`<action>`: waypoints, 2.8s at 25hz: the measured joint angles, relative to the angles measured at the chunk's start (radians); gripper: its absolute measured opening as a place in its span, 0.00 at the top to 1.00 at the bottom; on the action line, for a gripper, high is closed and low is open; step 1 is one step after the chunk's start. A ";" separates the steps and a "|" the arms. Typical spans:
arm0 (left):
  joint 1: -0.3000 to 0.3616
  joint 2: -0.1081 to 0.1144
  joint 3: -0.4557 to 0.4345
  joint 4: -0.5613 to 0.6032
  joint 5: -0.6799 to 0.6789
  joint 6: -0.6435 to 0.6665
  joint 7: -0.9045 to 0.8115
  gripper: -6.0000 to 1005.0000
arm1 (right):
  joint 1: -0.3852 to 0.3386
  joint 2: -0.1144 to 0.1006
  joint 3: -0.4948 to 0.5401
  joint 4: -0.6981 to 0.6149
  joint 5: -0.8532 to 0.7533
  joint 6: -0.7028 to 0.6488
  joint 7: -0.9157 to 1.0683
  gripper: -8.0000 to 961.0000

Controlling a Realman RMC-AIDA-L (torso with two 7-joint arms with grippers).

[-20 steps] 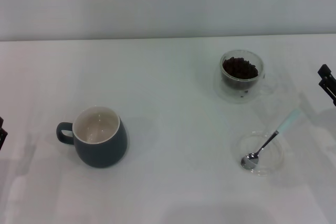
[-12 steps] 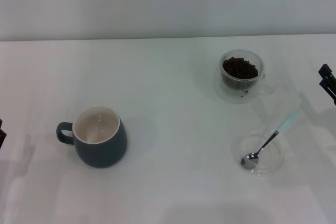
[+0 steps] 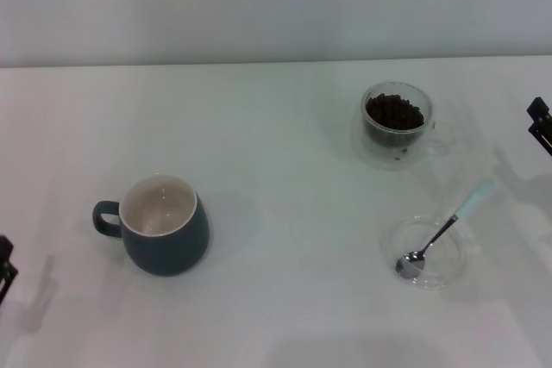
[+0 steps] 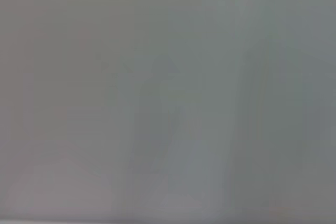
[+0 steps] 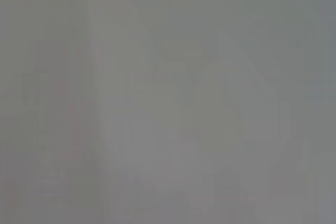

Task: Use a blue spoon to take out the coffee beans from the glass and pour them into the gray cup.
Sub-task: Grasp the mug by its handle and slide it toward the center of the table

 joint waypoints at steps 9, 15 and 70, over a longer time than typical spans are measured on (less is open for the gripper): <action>-0.027 0.000 0.000 -0.092 0.141 -0.029 0.006 0.19 | 0.004 0.000 -0.002 -0.034 0.000 0.007 0.000 0.09; -0.102 -0.001 0.000 -0.095 0.155 -0.129 0.006 0.19 | 0.004 0.000 0.001 -0.040 0.000 0.008 0.000 0.09; -0.288 -0.008 0.000 0.029 0.208 -0.342 0.183 0.85 | 0.012 0.000 0.003 -0.066 0.010 0.008 0.008 0.09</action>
